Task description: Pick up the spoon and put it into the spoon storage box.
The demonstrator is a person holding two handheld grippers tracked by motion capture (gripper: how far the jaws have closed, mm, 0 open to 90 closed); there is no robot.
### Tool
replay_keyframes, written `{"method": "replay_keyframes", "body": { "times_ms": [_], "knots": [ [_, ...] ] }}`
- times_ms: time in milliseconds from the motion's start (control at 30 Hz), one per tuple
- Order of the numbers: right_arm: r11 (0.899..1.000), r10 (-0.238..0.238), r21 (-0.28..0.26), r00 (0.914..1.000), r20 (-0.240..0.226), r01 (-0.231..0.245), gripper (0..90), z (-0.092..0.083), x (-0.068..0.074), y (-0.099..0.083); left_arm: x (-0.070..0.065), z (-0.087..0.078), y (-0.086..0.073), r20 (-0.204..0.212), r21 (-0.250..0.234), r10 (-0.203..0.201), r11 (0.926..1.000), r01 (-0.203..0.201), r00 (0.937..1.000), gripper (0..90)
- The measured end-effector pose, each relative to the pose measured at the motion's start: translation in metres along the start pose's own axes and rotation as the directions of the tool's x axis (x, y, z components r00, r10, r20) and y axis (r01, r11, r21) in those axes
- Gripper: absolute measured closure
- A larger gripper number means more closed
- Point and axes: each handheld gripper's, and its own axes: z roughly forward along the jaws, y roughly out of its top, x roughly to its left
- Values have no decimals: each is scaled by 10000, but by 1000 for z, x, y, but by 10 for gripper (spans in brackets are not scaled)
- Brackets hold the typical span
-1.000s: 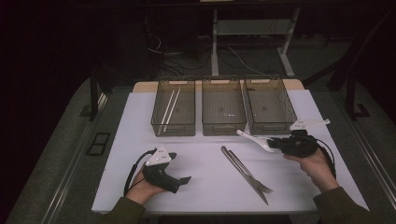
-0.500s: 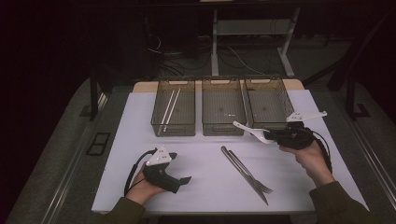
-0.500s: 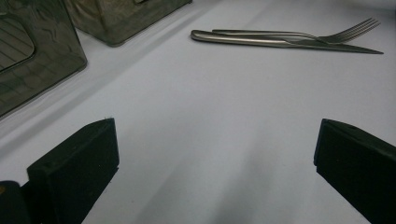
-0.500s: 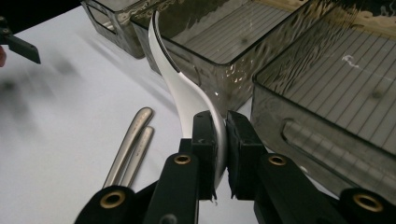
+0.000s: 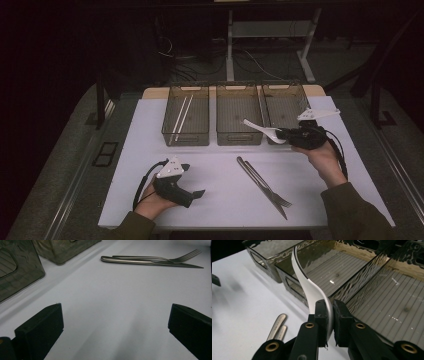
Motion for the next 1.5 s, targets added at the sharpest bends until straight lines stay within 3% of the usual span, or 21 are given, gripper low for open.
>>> {"method": "replay_keyframes", "body": {
  "times_ms": [533, 867, 1500],
  "knots": [
    [9997, -185, 167, 9994, 293, 180, 823, 23, 0, 28, 0, -1, 1, -9, -43, -57, 10000, 57, 10000, 0],
    [9979, -375, 539, 9981, 486, 348, 823, 45, 3, 48, -1, -1, 1, -21, -61, -112, 9999, 112, 9999, 0],
    [9895, -587, 1360, 9961, 651, 494, 820, 83, 5, 52, -2, 0, 2, 67, -75, -69, 9999, 69, 10000, 0]
  ]
}}
